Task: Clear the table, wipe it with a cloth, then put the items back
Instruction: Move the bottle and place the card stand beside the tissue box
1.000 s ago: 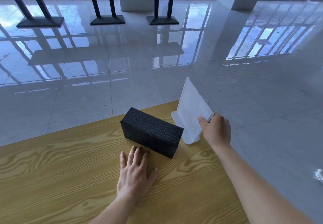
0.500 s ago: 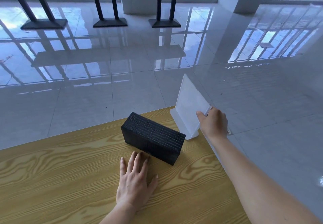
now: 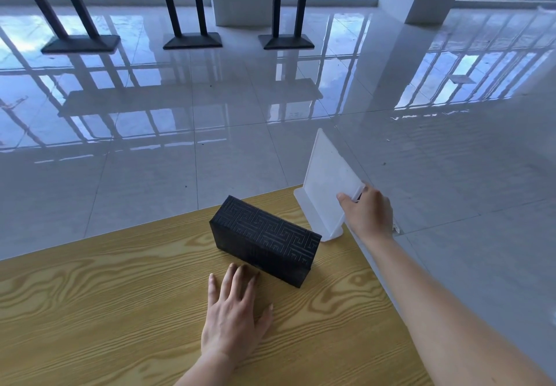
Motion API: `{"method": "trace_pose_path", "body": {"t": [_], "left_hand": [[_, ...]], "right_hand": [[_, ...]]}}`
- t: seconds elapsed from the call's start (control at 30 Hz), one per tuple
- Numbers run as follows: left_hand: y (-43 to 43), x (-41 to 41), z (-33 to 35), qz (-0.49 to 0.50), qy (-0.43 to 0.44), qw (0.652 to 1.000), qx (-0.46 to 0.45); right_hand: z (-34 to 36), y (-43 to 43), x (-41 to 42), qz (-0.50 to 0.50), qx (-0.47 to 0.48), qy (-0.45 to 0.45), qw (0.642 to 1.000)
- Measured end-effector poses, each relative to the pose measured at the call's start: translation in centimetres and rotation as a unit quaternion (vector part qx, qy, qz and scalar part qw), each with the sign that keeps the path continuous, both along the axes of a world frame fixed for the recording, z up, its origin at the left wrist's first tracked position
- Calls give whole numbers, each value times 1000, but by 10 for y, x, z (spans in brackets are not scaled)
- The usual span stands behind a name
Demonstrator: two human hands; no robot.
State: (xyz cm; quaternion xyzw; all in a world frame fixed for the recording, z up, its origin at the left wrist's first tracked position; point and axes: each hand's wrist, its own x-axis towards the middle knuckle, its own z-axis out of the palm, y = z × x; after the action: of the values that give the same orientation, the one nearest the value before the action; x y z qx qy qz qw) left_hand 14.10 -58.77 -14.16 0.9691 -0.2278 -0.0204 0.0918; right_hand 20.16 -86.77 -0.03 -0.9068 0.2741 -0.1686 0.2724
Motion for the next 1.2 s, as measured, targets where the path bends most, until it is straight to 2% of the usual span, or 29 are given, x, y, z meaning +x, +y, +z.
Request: {"method": "trace_pose_path", "body": {"t": [0.3, 0.6, 0.77, 1.0, 1.2], "left_hand": [[0, 0, -1, 2, -7, 1000, 0], [7, 2, 11, -18, 49, 999, 9], [26, 0, 58, 1, 73, 997, 11], [62, -12, 128, -11, 17, 1000, -13], [93, -35, 186, -15, -35, 999, -19]], "right_hand": [[4, -1, -23, 27, 9, 15, 999], [15, 26, -73, 26, 2, 109, 994], [39, 55, -99, 60, -62, 139, 987], [78, 107, -136, 82, -158, 150, 973], [104, 151, -163, 104, -161, 113, 975]]}}
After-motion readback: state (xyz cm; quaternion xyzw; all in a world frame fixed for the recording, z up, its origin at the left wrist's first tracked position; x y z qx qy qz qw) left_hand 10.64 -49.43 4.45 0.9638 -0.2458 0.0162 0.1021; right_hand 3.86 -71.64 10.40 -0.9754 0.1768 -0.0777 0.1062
